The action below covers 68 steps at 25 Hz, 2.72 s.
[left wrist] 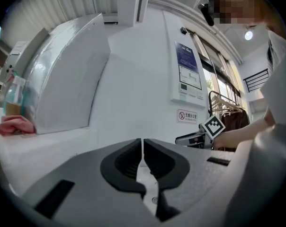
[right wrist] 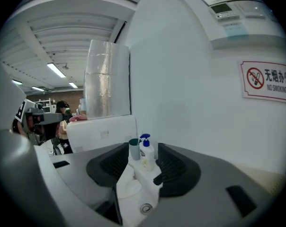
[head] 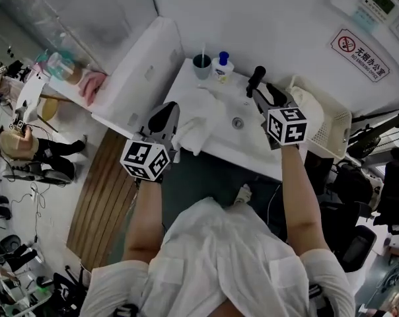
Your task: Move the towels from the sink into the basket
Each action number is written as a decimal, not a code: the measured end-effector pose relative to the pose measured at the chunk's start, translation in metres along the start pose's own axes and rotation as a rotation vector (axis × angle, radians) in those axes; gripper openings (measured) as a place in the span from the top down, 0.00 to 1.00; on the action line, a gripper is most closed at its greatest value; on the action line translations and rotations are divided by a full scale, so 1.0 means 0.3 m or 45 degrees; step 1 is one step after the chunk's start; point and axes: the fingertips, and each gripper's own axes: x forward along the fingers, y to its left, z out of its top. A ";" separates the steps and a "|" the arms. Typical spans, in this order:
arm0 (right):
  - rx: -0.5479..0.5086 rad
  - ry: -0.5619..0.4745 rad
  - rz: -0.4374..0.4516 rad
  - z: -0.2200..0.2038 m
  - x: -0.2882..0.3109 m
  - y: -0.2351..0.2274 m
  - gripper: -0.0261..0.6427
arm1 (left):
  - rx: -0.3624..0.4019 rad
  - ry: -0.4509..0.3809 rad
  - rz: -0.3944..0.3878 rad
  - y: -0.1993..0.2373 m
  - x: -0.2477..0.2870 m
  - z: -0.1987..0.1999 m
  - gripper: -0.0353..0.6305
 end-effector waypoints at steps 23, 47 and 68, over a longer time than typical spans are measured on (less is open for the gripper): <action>-0.550 0.580 0.709 -0.614 0.448 0.741 0.44 | -0.071 0.115 0.319 0.282 -0.419 -0.174 0.91; -0.413 0.774 0.916 -0.764 0.703 0.836 0.38 | -0.110 0.222 0.384 0.405 -0.505 -0.318 0.91; -0.592 0.683 0.734 -0.748 0.623 0.874 0.83 | -0.091 0.190 0.366 0.344 -0.486 -0.293 0.91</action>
